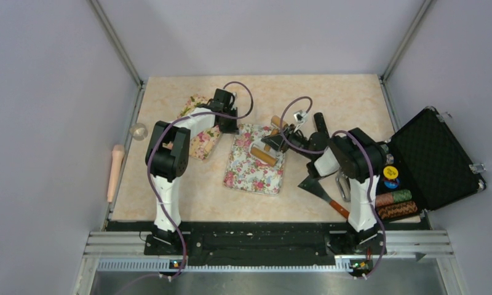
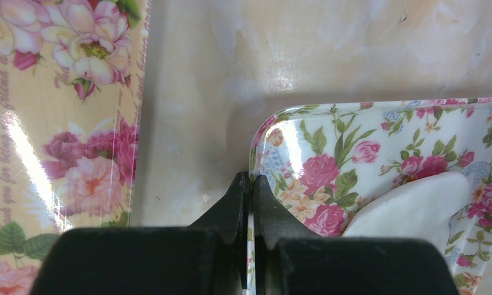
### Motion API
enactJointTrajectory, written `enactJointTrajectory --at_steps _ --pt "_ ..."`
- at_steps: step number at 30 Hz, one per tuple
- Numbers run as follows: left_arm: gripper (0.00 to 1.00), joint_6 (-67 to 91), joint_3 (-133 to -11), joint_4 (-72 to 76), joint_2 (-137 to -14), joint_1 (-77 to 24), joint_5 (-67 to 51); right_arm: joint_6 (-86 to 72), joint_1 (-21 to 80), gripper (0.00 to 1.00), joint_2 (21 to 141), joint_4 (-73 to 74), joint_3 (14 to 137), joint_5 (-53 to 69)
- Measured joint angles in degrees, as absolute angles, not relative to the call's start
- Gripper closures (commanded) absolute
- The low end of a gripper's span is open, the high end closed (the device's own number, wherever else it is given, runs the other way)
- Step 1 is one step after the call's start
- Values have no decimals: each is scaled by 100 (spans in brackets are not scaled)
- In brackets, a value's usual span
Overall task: Roll out the dumpling wrappers from the dough
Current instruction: Flatten out the dough on the work surface.
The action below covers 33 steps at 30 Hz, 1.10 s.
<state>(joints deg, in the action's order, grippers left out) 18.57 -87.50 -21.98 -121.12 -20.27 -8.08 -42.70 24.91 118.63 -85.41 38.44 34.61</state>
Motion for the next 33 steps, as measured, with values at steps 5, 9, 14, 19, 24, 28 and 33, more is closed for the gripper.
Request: enactJointTrajectory --at_steps 5,9,14,19,24,28,33 --pt "100 1859 -8750 -2196 -12112 -2029 -810 -4106 2112 100 11638 -8661 3839 3192" --pt "100 1863 -8748 -2196 -12112 -2032 -814 -3828 2082 100 11904 -8674 3824 2853" --pt "100 1892 -8748 -2198 -12112 -2029 -821 -3555 2305 100 12053 -8788 3734 2445" --pt "100 1900 -8748 -2198 -12112 -2029 -825 -3328 2628 100 11983 -8949 3529 1968" --pt "100 1909 -8748 -2198 -12112 -2029 -825 -3227 2908 100 11961 -8954 3448 1656" --pt "100 1918 -8748 -2198 -12112 -2029 -825 -3201 2958 100 11963 -8954 3415 1570" --pt "100 1922 -8748 -2198 -12112 -2029 -827 -3197 3011 100 11994 -8956 3415 1514"
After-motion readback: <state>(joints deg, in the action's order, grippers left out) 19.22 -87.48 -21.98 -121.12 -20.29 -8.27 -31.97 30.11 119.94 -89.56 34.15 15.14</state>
